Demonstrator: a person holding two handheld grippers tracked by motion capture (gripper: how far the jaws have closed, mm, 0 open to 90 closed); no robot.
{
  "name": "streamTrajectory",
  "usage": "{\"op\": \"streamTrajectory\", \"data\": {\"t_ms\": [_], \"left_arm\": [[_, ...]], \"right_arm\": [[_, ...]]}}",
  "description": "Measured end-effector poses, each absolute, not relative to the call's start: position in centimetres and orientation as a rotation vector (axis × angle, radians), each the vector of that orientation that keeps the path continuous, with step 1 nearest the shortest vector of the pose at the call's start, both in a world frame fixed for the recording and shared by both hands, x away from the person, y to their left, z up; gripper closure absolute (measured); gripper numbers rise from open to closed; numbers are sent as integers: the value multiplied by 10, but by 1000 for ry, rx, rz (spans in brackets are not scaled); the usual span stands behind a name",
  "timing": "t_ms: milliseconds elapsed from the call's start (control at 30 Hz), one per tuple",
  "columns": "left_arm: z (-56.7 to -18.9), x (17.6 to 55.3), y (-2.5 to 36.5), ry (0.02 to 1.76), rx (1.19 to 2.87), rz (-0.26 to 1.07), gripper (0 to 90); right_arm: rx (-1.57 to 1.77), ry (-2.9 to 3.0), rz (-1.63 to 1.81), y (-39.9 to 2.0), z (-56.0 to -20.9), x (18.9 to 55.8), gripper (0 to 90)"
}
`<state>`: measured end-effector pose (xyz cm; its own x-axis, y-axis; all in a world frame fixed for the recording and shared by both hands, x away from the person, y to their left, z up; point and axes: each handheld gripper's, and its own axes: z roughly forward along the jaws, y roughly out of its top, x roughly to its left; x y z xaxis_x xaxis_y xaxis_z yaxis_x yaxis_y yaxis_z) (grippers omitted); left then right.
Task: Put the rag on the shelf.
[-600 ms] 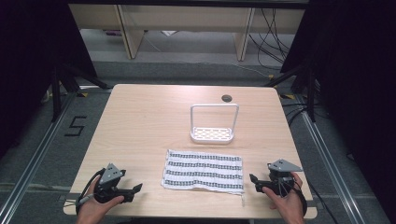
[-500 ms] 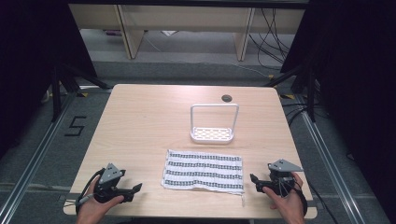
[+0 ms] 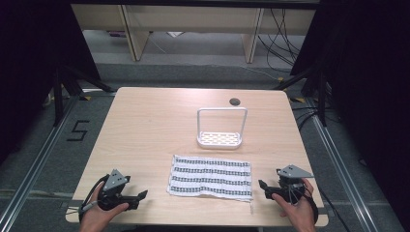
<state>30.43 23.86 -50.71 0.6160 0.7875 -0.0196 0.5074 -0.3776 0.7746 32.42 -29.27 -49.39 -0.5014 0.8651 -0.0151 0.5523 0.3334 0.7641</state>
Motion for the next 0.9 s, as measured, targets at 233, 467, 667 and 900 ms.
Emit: {"op": "streamTrajectory", "data": {"t_ms": [233, 467, 667, 900], "left_arm": [[-506, 302, 235, 1050, 2045, 424, 152], [-506, 301, 230, 1052, 2030, 393, 152], [-505, 298, 224, 1052, 2010, 401, 152], [-504, 296, 216, 1039, 2018, 398, 153]], "right_arm": [[1225, 2178, 1025, -289, -490, 324, 218], [1177, 2223, 1081, -278, -484, 327, 235], [1149, 2257, 1091, -266, -477, 331, 252], [1059, 2304, 1126, -250, -470, 339, 277]]}}
